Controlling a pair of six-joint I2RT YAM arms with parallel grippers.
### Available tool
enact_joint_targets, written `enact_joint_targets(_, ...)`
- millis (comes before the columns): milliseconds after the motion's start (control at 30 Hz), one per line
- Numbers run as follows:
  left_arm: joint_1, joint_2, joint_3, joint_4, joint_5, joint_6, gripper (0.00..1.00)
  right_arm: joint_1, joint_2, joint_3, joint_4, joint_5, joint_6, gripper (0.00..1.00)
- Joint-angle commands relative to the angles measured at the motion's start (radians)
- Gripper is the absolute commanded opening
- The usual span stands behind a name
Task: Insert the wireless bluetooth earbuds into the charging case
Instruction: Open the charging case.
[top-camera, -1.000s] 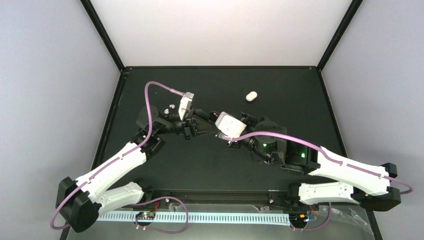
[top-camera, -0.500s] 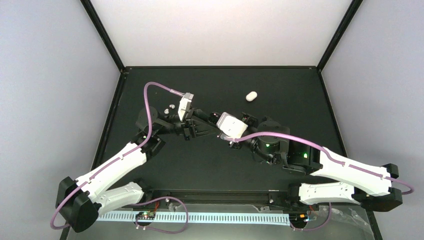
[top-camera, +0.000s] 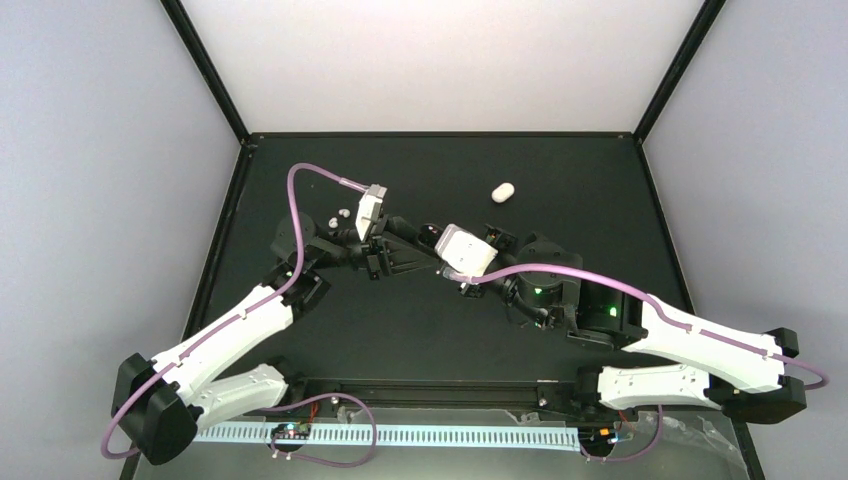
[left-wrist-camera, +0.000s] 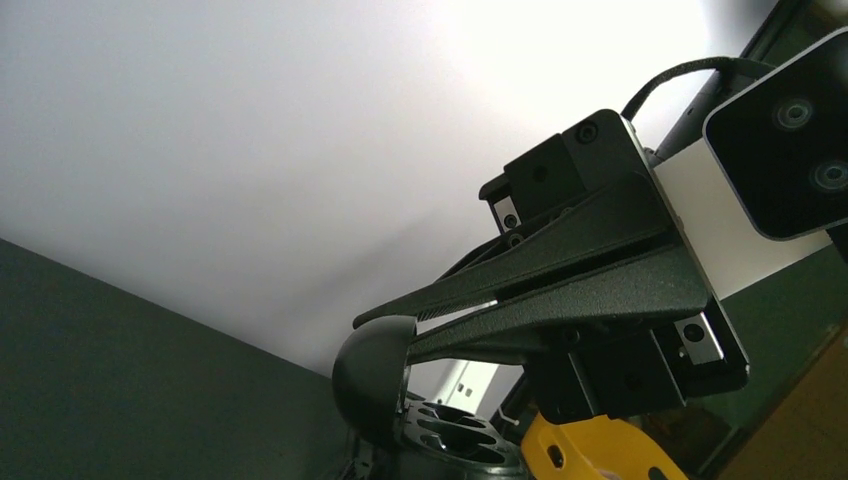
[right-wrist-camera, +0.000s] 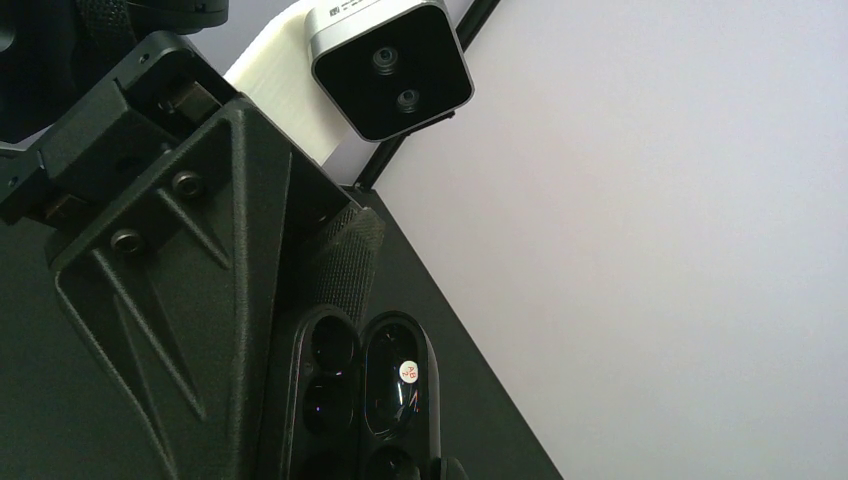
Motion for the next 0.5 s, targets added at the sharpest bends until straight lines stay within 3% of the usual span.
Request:
enact_joint_targets(0,-0.005,-0.005,0.007,0.035,0.003,-0.019,0.37,0.008,-0.013,-0.017,0.035,0.0,0.01,0.01)
enact_joint_targets(300,-0.005,-0.004,0.007,0.053,0.006,-0.029,0.38,0.008,-0.012,-0.018,0.037,-0.003,0.012,0.01)
enact_joint_targets(467,-0.005,-0.003,0.005,0.058,0.01,-0.028,0.31,0.008,-0.01,-0.018,0.038,-0.006,0.014,0.01)
